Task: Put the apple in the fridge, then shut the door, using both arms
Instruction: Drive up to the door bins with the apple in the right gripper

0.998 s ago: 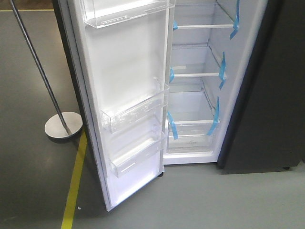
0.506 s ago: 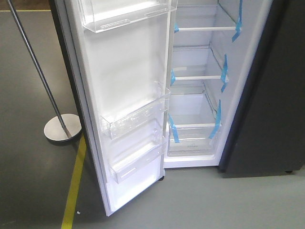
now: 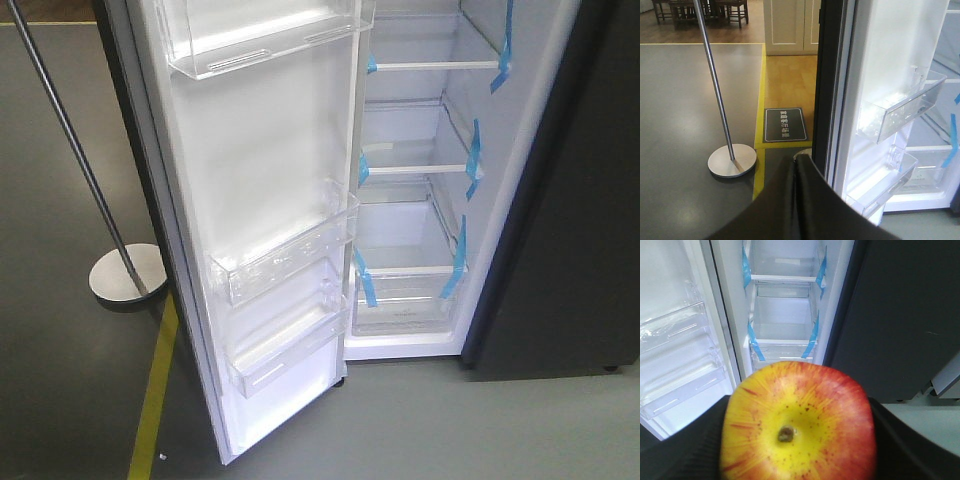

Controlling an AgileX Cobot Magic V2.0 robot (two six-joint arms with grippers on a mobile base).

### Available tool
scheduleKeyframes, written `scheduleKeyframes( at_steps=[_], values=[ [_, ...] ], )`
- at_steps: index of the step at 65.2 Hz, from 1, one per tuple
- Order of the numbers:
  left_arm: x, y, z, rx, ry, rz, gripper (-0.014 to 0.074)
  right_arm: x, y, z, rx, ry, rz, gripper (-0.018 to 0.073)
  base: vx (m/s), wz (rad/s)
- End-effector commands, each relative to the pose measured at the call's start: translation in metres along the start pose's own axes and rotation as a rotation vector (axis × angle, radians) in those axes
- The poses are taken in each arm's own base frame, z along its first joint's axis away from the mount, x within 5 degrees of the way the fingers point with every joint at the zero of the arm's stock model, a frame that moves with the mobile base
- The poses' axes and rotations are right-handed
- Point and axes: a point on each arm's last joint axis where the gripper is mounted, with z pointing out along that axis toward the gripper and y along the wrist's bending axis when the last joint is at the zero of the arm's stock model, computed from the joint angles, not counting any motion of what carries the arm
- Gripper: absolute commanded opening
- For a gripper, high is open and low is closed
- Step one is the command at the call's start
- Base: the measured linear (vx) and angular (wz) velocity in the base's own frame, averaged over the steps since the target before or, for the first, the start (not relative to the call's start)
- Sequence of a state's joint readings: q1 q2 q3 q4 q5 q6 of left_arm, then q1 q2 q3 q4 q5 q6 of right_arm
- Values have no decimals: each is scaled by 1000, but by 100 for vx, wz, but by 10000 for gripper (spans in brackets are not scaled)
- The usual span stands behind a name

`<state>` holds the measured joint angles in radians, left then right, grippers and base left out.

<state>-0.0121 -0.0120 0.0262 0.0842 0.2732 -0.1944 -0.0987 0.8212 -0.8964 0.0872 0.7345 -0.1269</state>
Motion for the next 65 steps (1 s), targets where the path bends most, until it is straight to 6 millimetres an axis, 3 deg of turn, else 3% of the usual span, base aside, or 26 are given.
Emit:
scheduleKeyframes(
  at_steps=[1, 65],
  values=[
    [-1, -1, 1, 16, -66, -10, -6, -15, -1, -7, 10, -113, -5, 215, 5, 0],
    [-1, -1, 1, 16, -66, -10, -6, -15, -1, -7, 10, -113, -5, 215, 5, 0]
  ],
)
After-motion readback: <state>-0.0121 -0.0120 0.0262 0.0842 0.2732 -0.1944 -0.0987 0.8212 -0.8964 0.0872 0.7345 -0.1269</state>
